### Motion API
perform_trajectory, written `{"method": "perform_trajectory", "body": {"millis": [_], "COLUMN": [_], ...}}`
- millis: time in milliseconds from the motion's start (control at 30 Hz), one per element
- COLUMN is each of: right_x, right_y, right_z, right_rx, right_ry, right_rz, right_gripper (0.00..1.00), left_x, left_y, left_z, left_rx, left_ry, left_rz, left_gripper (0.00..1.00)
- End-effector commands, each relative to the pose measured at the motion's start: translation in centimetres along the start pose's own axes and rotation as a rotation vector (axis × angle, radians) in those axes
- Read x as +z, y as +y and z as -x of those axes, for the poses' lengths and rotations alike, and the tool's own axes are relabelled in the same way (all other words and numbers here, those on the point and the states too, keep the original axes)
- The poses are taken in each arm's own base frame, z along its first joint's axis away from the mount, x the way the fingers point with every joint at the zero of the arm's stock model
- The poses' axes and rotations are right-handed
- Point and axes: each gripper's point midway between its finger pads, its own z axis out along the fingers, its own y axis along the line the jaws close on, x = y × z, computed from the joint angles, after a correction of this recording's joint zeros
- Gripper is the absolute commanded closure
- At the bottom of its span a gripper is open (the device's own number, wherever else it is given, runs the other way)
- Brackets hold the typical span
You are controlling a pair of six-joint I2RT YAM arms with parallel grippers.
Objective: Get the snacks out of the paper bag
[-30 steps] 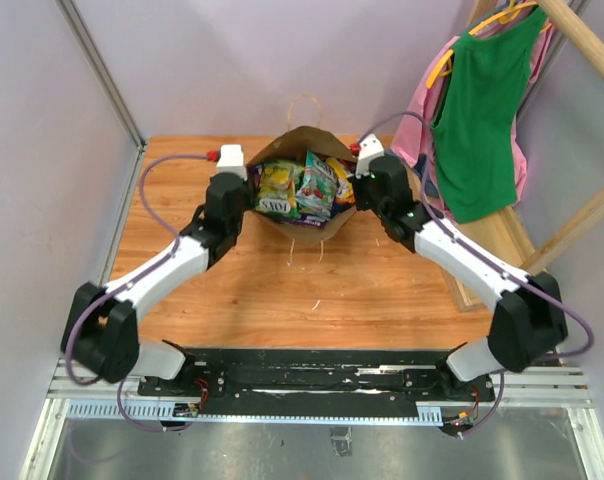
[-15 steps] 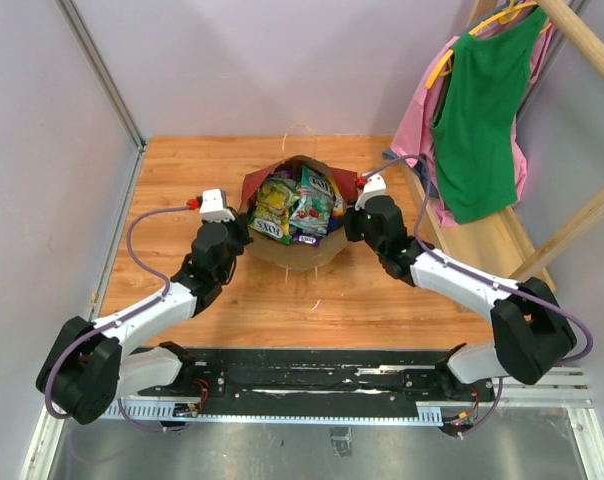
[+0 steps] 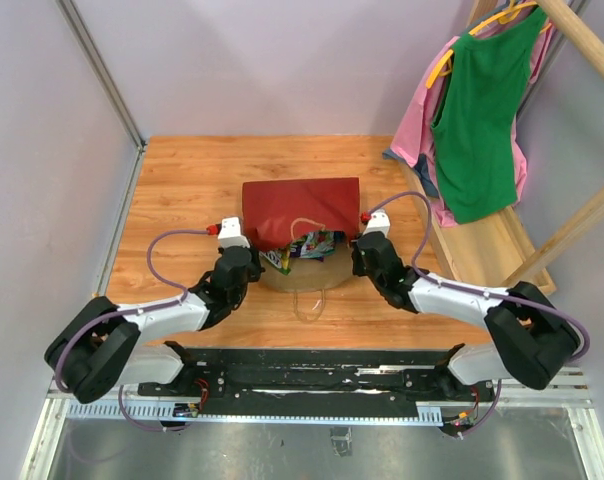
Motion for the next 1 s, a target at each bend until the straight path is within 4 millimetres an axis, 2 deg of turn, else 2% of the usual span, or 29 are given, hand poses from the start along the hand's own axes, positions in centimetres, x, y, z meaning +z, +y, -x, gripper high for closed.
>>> {"method": "perform_trajectory", "body": {"millis": [0,400,567,800,967], "right_x": [1.0,4.2,5.5,8.1,9.7], "right_y": [-1.3,-0.6,-1.3,-1.9,-2.2], "right_z": [-1.4,-0.4,1.0,3.1,4.4], "right_rx": [-0.006,-0.013,0.014,0.054,0.072], "right_ry": [0.044,0.076,0.078,0.084,0.078], "right_rz": [-0.097,-0.118,-0.13,-0.11,-0.096], "right_gripper": [0.88,0.86,0.85,0.85,0.85], "left_x": [0.9,4.7,6.4,9.8,11.9], "left_y": [0.3,-1.2,-2.4,-3.7,-4.2], "left_z": [-0.8,-0.9,0.4,1.8,3.7], "left_rx": [-0.029,-0.024,0.002,0.044,0.055], "left_ry": [0.003,0.023,0.01,0.032,0.025], "left_rz": [0.052,0.033,0.005,-0.007,-0.028], "left_gripper": [0.98,0.94,0.94,0.94,0.94]}}
